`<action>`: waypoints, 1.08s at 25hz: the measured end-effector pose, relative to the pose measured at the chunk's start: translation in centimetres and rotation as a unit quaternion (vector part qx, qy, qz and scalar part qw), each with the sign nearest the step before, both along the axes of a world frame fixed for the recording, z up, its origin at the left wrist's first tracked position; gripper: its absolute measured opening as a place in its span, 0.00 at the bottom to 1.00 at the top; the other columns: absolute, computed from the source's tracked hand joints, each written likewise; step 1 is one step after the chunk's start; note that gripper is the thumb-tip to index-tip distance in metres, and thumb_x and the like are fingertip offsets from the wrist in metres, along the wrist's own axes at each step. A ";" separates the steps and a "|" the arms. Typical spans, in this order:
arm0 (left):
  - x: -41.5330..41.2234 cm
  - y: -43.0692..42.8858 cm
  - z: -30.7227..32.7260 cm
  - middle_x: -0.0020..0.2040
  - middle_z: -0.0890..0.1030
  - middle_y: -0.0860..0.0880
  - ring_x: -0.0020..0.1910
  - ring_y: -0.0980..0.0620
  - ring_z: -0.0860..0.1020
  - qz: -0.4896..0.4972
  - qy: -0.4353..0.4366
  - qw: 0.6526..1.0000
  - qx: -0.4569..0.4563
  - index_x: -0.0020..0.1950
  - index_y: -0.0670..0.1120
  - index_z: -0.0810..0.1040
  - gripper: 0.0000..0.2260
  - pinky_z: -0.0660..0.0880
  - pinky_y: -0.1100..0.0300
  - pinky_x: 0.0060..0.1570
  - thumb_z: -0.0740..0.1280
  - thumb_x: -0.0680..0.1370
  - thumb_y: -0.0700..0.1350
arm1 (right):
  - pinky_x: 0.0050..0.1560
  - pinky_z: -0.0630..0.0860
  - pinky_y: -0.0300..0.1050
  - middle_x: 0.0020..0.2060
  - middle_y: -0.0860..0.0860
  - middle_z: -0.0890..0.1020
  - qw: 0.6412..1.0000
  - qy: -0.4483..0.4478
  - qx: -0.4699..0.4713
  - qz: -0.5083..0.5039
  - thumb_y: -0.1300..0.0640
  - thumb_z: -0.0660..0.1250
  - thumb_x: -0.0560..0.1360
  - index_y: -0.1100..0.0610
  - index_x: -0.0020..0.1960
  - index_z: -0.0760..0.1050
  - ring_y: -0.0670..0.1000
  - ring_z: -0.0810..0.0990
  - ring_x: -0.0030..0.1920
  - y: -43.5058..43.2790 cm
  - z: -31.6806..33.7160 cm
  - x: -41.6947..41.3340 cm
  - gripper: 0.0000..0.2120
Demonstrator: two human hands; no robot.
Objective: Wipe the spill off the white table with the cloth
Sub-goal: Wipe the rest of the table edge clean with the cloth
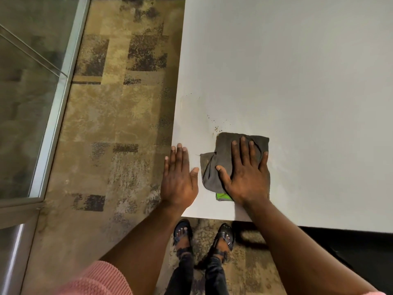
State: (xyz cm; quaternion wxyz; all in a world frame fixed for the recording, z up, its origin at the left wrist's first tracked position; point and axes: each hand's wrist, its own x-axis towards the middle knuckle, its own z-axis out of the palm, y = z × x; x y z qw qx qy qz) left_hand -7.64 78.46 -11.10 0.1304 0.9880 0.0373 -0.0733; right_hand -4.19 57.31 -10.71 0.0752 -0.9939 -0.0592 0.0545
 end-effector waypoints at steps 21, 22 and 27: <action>-0.2 0.1 0.4 0.86 0.49 0.44 0.85 0.46 0.45 0.007 0.021 1.000 -0.022 0.85 0.41 0.49 0.32 0.49 0.43 0.83 0.45 0.85 0.58 | 0.80 0.48 0.70 0.86 0.52 0.48 0.997 -0.008 0.008 0.081 0.28 0.48 0.81 0.46 0.86 0.45 0.57 0.46 0.85 3.6 -1.1 2.8 0.40; -0.3 0.1 0.4 0.86 0.50 0.44 0.85 0.46 0.47 0.007 0.017 1.000 -0.018 0.85 0.41 0.50 0.32 0.50 0.43 0.83 0.46 0.85 0.58 | 0.80 0.49 0.70 0.86 0.52 0.48 0.996 -0.009 0.007 0.085 0.28 0.48 0.81 0.46 0.86 0.45 0.57 0.47 0.85 3.1 -1.2 2.6 0.40; -0.2 0.0 0.1 0.85 0.53 0.42 0.85 0.44 0.50 0.012 -0.001 1.000 -0.021 0.84 0.40 0.54 0.31 0.52 0.42 0.82 0.49 0.85 0.56 | 0.81 0.45 0.69 0.86 0.51 0.48 0.998 0.015 0.011 0.063 0.26 0.48 0.80 0.45 0.86 0.45 0.57 0.46 0.85 3.7 -0.3 8.0 0.41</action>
